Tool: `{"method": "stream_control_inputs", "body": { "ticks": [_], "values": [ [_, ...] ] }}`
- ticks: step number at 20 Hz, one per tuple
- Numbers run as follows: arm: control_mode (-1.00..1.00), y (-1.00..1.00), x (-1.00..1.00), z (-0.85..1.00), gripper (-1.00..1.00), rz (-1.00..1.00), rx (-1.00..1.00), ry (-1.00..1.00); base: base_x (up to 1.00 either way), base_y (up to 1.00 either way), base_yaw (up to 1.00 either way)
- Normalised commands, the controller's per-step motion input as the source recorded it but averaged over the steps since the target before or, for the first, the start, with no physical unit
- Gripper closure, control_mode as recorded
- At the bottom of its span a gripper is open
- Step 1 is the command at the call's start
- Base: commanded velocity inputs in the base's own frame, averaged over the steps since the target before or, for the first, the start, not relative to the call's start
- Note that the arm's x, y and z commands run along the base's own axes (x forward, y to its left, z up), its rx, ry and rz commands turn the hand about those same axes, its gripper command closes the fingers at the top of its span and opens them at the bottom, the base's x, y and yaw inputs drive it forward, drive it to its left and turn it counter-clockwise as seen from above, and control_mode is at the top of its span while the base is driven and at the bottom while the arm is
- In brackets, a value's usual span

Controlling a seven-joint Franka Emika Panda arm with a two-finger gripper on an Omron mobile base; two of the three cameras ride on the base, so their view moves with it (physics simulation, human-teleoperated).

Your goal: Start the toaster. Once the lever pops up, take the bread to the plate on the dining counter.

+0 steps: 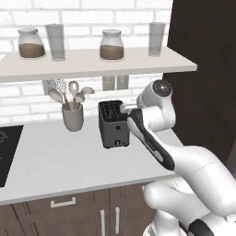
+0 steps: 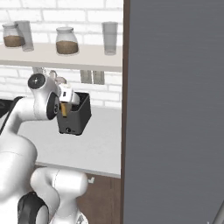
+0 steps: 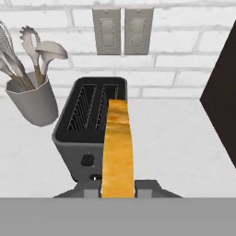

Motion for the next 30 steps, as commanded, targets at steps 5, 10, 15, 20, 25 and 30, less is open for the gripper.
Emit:
{"method": "stream_control_inputs", "body": {
  "ticks": [5, 10, 15, 20, 25, 30],
  "values": [
    [-1.00, -0.20, -0.70, -0.02, 1.00, 0.00, 0.00, 0.00, 0.00, 0.00, 0.00],
    [-1.00, 0.00, -0.46, 0.04, 1.00, 0.00, 0.00, 0.00, 0.00, 0.00, 0.00],
    [-1.00, -0.02, -0.49, 0.04, 1.00, 0.00, 0.00, 0.02, 0.00, 0.00, 0.00],
    [-1.00, -0.21, -0.51, 0.05, 1.00, 0.00, 0.00, 0.03, 0.00, 0.00, 0.00],
    [-1.00, -0.32, -0.53, 0.03, 1.00, 0.00, 0.00, 0.00, 0.00, 0.00, 0.00],
    [-1.00, -0.04, -0.34, 0.00, 1.00, 0.00, 0.00, 0.00, 0.00, 0.00, 0.00]
  ]
}}
